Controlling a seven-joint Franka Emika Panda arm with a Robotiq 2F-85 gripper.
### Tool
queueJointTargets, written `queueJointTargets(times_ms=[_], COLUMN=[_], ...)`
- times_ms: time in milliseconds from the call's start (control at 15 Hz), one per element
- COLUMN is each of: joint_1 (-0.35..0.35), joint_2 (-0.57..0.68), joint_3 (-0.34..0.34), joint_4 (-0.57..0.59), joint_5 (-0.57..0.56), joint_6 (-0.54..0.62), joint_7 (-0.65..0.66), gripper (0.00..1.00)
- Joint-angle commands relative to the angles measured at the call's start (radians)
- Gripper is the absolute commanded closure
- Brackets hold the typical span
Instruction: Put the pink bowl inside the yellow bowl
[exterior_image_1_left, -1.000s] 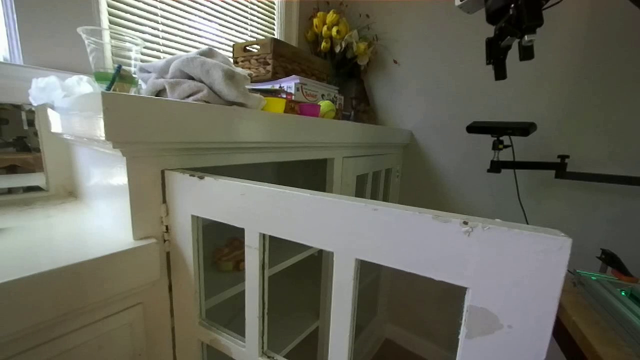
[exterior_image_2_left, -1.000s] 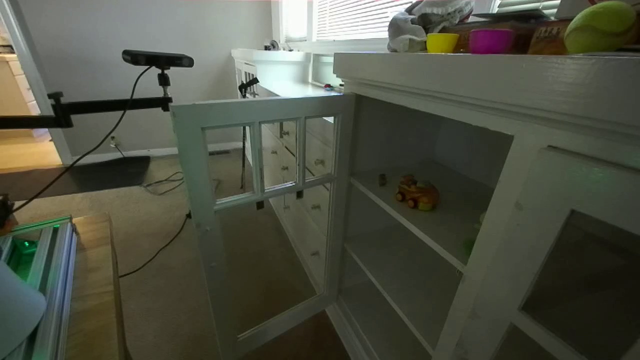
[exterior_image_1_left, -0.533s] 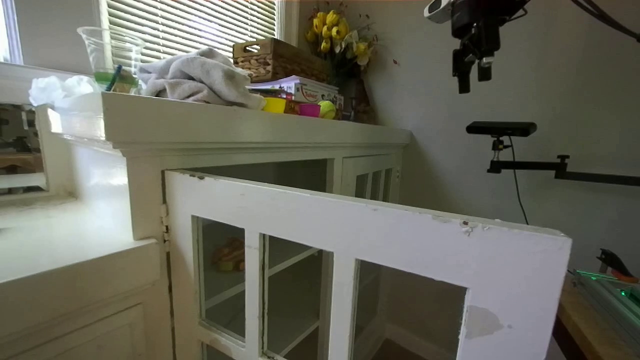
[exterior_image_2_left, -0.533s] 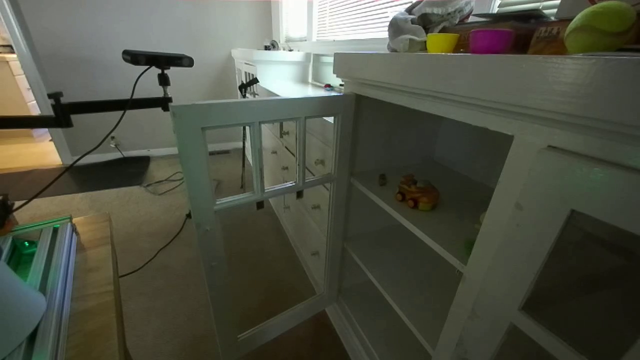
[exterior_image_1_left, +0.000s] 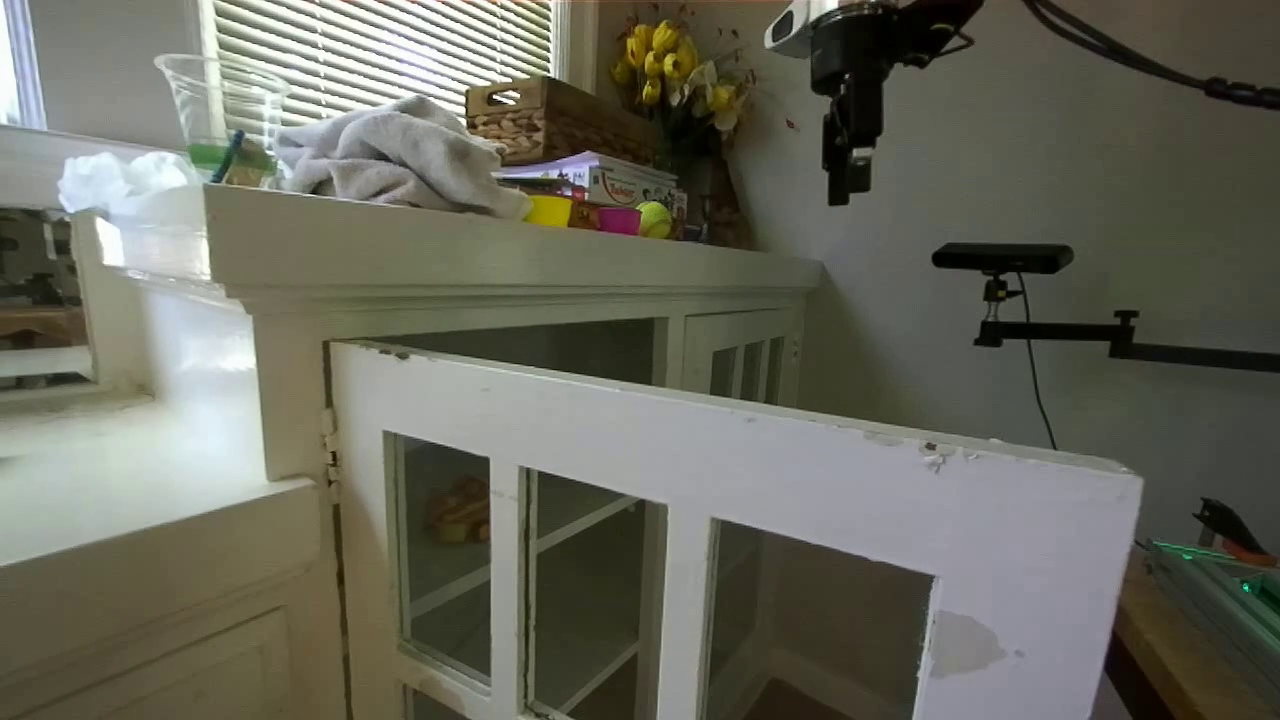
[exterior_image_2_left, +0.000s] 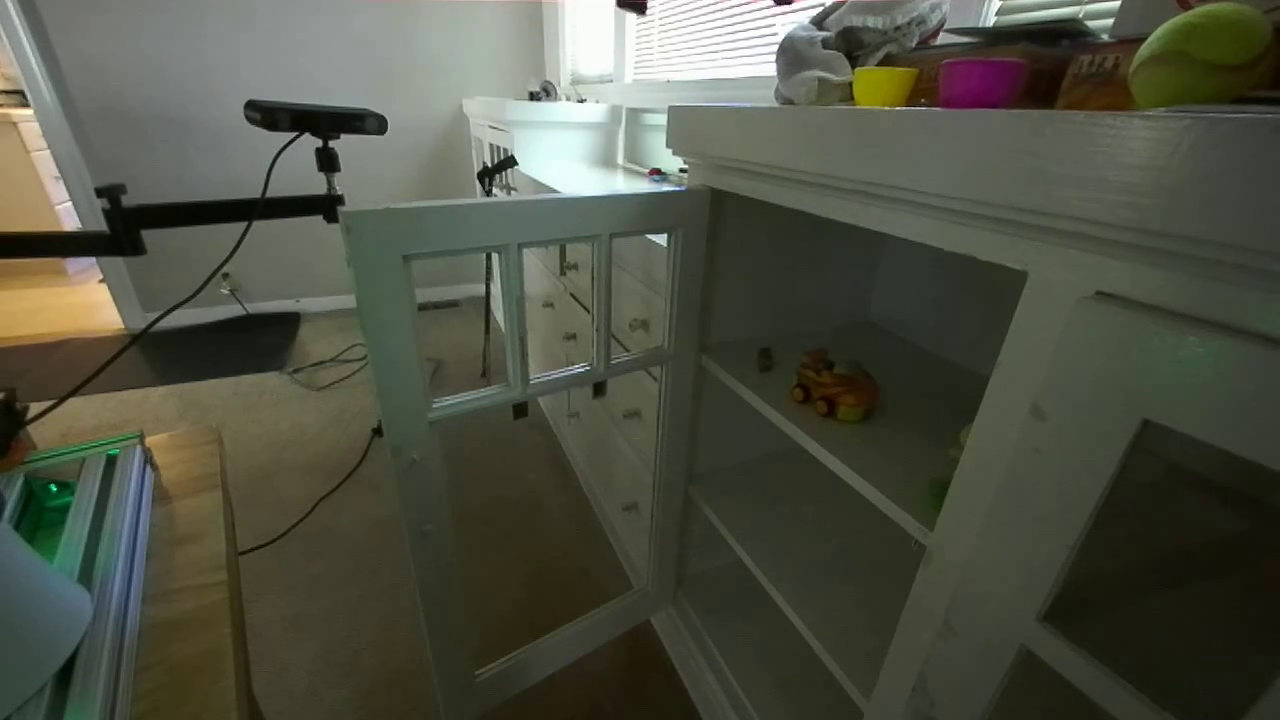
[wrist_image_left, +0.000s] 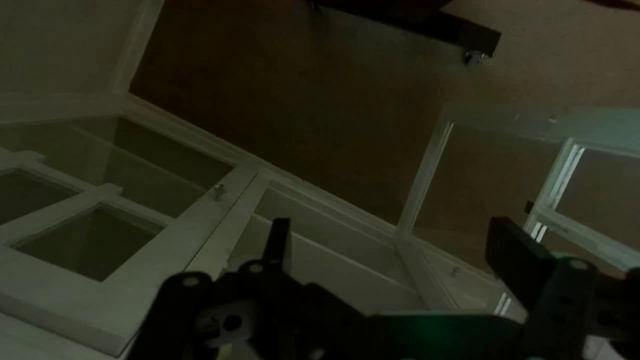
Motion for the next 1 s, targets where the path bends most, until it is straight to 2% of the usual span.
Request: queueJointTargets(times_ms=[0,400,933], joint_1=[-0.012,-0.027,-0.038], joint_2=[0.113,0.283,0.5], joint_3=[0.035,0.065,0.076], joint_4=[0.116,0.309,0.572], joint_5=[0.04,0.069,0.082], joint_6=[0.041,0.067,0.086], joint_7=[0.109,0.303,0.451], gripper=[0.0,0.0,0.0])
